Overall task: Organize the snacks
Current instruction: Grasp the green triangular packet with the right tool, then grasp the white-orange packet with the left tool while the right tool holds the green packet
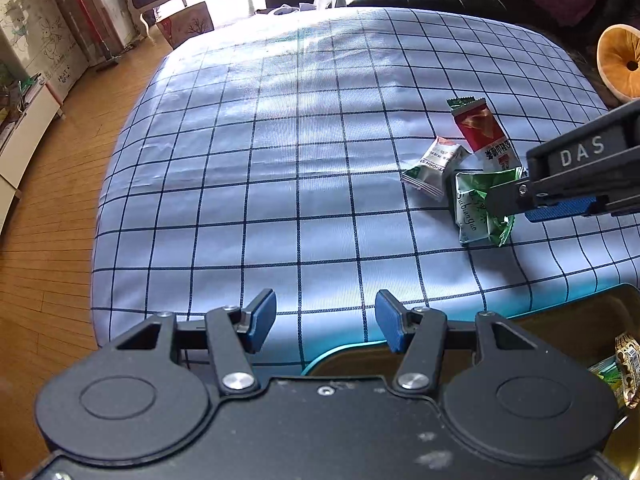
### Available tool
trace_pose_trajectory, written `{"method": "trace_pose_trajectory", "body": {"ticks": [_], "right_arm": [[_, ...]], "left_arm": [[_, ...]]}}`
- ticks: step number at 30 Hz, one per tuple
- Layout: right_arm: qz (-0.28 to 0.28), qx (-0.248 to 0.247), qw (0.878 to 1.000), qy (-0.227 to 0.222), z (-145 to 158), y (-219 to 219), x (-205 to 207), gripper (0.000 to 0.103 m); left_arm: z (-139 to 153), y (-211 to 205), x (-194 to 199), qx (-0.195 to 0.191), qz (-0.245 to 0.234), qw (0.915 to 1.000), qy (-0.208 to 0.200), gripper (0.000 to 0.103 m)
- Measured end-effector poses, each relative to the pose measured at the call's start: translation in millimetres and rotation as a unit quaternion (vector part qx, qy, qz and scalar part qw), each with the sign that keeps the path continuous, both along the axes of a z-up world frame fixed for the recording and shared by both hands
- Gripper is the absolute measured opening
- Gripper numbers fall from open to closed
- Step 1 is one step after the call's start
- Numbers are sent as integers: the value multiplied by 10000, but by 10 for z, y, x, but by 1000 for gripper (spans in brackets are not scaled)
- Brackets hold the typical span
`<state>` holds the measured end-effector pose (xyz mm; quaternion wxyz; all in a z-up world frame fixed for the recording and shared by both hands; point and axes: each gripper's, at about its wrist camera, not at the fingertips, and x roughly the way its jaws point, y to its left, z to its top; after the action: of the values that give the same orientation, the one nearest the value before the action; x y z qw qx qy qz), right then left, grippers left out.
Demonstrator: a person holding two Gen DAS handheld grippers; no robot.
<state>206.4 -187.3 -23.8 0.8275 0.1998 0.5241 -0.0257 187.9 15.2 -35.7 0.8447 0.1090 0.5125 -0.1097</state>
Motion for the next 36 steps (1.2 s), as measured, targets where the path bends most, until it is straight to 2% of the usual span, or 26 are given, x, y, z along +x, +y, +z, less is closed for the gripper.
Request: {"method": "trace_pose_trajectory", "body": {"ticks": [6,13,18,21,24,29,36], "right_arm": [[70,-439,9990,44,-103,134,130,45],[53,-456,9989,80,-151,160,209,48],[160,-567,9983,-10,-107,151,166,39],[206,-616,9979,-63,-57,111,92,38],[129,-617,9979,-117,15,-1,-14,38],[-334,-396,9986,-48,97,-307,-218,38],[-630,-647,9955,-302,145,-546,-556,38]], "left_arm": [[-19,28,-20,-22,-40,10000,-4,57],[-12,51,-2,-27,-14,10000,-49,57],[10,34,34,-29,-38,9999,-122,57],[35,1,64,-55,-106,9998,-152,57],[68,-86,88,-12,-298,9992,-278,57],[110,-297,140,83,-659,9964,-532,57],[114,-712,304,93,-1202,9900,-737,57]]}}
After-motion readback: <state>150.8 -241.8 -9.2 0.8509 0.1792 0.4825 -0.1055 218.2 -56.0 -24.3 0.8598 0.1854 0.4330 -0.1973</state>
